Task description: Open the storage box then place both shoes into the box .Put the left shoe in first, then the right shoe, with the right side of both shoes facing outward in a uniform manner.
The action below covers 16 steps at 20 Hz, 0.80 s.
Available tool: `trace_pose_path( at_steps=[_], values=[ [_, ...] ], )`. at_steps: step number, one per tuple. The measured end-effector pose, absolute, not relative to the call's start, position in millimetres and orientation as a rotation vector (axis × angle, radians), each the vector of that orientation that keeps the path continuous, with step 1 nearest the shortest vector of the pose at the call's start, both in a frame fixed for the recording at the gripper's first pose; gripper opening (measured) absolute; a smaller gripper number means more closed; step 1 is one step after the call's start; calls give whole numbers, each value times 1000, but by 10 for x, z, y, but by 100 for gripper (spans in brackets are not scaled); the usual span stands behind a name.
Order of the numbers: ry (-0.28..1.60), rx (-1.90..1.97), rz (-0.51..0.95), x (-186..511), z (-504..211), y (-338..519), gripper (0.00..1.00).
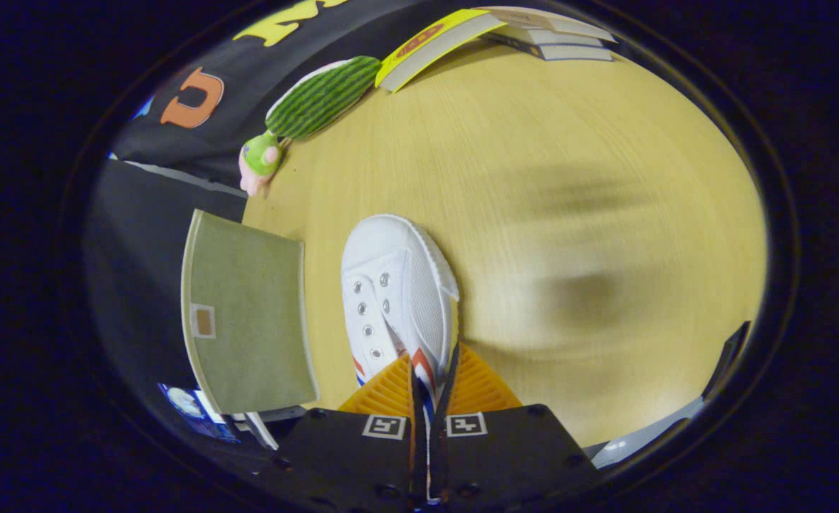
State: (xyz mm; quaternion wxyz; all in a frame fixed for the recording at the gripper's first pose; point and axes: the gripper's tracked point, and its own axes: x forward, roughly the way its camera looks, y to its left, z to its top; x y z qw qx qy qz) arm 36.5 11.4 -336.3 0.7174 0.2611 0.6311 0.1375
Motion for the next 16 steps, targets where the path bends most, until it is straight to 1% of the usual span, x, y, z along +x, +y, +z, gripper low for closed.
trace_pose_path(
  at_steps=[3,7,11,14,16],
  values=[
    [1346,610,302,405,-3109,200,7],
    [1277,639,341,448,-2397,483,7],
    [1219,601,399,466,-1624,1015,7],
    [1182,581,419,576,-1294,1588,7],
    [1168,575,419,635,-1214,1926,7]
  ],
)
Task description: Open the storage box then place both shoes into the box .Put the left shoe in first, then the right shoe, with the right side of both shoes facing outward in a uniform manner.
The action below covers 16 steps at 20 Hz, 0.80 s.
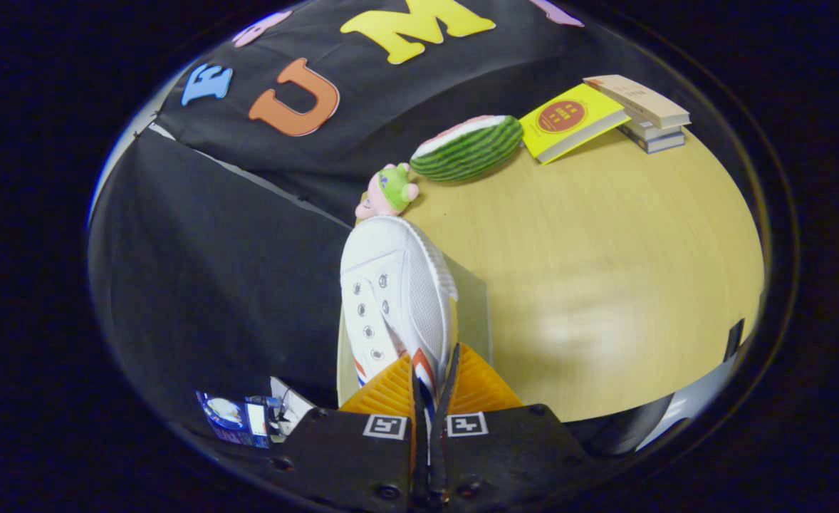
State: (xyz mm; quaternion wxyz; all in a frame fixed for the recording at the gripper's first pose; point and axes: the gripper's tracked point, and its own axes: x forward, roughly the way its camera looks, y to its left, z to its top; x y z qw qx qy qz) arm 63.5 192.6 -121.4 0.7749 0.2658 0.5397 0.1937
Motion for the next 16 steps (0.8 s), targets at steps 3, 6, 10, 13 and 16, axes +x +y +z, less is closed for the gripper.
trace_pose_path(
  at_steps=[3,6,10,13,16],
  values=[
    [1198,574,389,634,-1308,2280,7],
    [1239,568,345,687,-1635,2556,7],
    [1267,572,287,689,-1834,2495,7],
    [1275,561,265,672,-1928,2440,8],
    [1268,556,291,620,-1918,2461,22]
  ],
)
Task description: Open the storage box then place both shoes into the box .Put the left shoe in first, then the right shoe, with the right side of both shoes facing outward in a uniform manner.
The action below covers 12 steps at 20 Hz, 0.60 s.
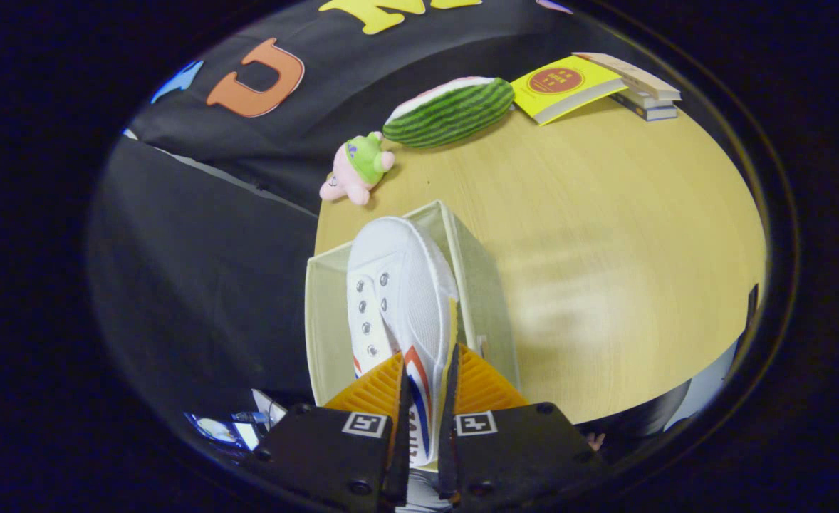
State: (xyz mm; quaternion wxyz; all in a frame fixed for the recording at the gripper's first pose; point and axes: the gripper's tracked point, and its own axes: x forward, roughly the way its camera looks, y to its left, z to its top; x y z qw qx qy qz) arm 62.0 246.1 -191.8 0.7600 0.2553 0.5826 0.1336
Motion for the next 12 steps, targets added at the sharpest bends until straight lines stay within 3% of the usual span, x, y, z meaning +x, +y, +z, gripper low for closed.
trace_pose_path(
  at_steps=[2,3,5,10,12],
  values=[
    [1253,548,321,593,-1844,2492,39],
    [1240,528,323,591,-1827,2476,41],
    [1209,495,346,564,-1765,2478,40],
    [1005,372,371,697,-1523,2338,52],
    [901,320,366,764,-1374,2250,52]
  ],
)
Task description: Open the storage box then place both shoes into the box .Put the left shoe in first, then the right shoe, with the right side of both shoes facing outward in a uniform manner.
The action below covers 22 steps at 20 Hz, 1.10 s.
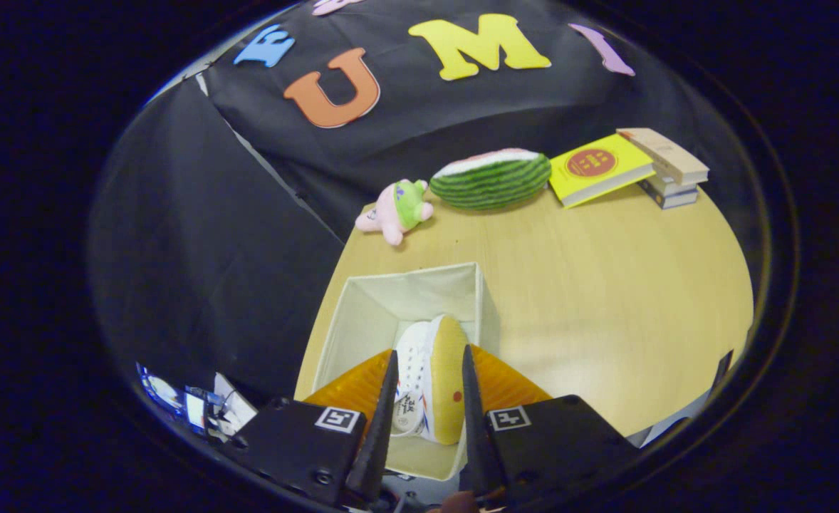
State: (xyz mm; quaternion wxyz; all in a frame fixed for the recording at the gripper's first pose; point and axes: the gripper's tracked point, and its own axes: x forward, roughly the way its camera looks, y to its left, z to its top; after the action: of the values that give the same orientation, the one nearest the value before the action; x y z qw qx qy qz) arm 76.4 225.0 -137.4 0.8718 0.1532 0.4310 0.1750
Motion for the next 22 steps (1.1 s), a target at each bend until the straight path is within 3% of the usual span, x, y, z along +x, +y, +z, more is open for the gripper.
trace_pose_path(
  at_steps=[11,14,19,22],
  values=[
    [241,75,173,805,-366,1299,53],
    [151,60,115,648,-243,1079,100],
    [21,22,55,395,-107,835,100],
    [-8,40,94,212,-163,947,100]
  ],
)
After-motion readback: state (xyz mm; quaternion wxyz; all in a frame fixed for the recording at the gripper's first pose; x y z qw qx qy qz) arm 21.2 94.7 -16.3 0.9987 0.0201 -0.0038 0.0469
